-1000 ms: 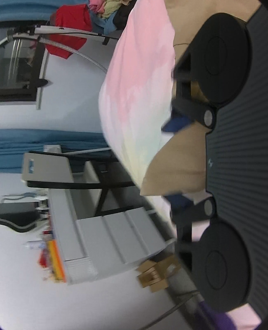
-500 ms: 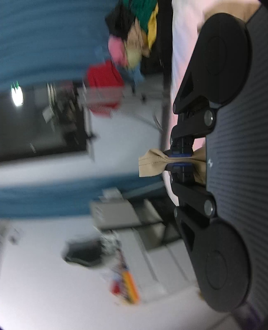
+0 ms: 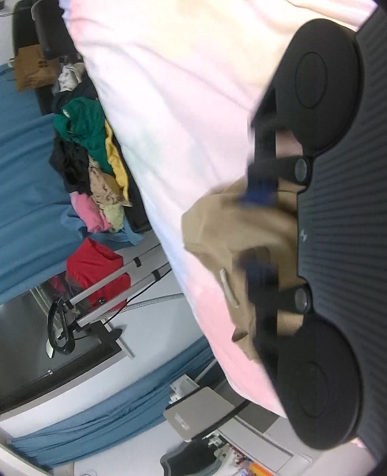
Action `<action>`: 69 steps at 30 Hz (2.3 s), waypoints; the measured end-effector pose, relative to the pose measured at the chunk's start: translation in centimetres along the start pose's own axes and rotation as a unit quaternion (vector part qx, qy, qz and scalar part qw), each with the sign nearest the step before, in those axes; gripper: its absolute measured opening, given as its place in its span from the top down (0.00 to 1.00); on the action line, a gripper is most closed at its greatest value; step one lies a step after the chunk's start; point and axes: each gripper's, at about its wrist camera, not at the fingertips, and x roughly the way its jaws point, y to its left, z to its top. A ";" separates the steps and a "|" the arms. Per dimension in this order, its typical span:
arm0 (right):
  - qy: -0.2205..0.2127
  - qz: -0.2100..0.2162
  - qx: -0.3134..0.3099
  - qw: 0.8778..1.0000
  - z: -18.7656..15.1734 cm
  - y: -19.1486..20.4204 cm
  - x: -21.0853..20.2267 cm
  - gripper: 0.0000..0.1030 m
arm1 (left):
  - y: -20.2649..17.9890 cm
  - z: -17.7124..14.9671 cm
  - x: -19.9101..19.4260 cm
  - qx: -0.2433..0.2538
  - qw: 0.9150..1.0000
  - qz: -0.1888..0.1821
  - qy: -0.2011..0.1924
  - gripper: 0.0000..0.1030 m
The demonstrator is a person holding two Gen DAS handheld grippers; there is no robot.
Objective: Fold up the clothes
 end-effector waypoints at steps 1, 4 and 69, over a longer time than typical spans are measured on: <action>-0.014 0.001 -0.008 1.000 -0.2 0.1 -0.8 0.14 | -0.1 -0.1 0.2 0.001 1.000 0.001 0.004 0.04; -0.047 -0.008 -0.043 0.998 -0.4 2.0 -2.8 0.14 | -0.1 -0.2 0.7 0.004 1.000 0.003 0.012 0.04; 0.005 0.034 -0.081 0.996 -10.9 4.5 -30.7 0.18 | 7.6 2.0 -6.6 -0.053 0.949 -0.031 0.309 0.14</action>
